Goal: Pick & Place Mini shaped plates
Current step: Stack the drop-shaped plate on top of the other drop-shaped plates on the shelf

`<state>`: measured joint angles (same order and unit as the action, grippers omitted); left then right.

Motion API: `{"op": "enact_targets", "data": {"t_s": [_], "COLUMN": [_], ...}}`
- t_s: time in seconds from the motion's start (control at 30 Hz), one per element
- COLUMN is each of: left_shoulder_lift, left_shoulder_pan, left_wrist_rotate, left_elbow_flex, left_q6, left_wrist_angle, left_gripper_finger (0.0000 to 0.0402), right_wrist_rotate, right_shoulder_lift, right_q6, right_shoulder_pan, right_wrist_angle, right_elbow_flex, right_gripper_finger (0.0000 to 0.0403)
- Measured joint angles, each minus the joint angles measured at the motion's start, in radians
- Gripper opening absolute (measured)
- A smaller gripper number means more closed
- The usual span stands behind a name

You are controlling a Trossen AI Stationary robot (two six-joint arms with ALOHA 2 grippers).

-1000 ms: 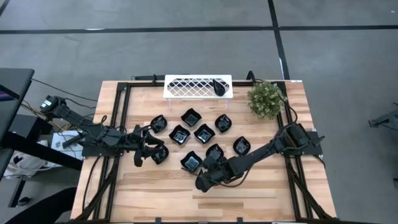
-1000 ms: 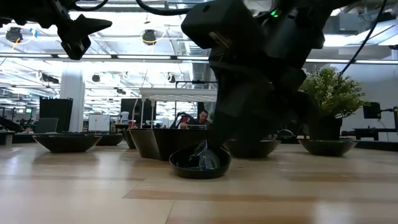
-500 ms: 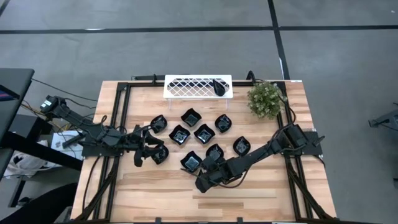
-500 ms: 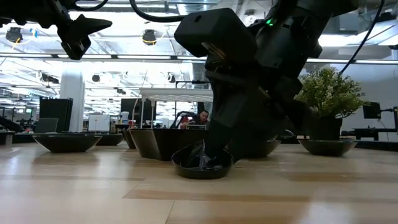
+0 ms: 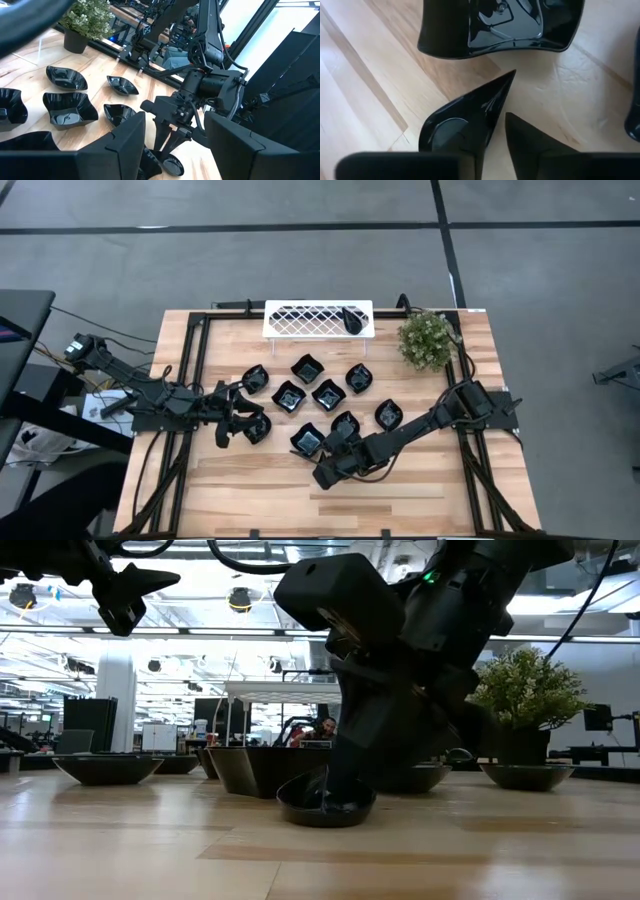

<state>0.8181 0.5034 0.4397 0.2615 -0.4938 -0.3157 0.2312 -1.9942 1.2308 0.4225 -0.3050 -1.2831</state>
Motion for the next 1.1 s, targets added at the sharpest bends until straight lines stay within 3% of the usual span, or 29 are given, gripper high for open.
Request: {"op": "enact_targets", "data": {"t_s": [0.3,0.5,0.73,1.1], "left_shoulder_lift": [0.0,0.0,0.0,0.0], "left_shoulder_pan": [0.0,0.0,0.0,0.0], "left_wrist_rotate": [0.0,0.0,0.0,0.0], "left_elbow_flex": [0.0,0.0,0.0,0.0], "left_q6": [0.0,0.0,0.0,0.0], "left_wrist_angle": [0.0,0.0,0.0,0.0], "left_gripper_finger": [0.0205,0.0205,0.0205,0.0205], "right_wrist_rotate": [0.005,-0.001,-0.07,-0.261], "right_shoulder_lift": [0.0,0.0,0.0,0.007], "right_q6": [-0.01,-0.009,-0.057,-0.265], "right_shoulder_pan": [0.0,0.0,0.002,0.001], "right_wrist_angle": [0.004,0.003,-0.029,-0.274], "right_elbow_flex": [0.0,0.0,-0.055,-0.283], "right_gripper_finger": [0.0009,0.0008,0.0004,0.0001]}}
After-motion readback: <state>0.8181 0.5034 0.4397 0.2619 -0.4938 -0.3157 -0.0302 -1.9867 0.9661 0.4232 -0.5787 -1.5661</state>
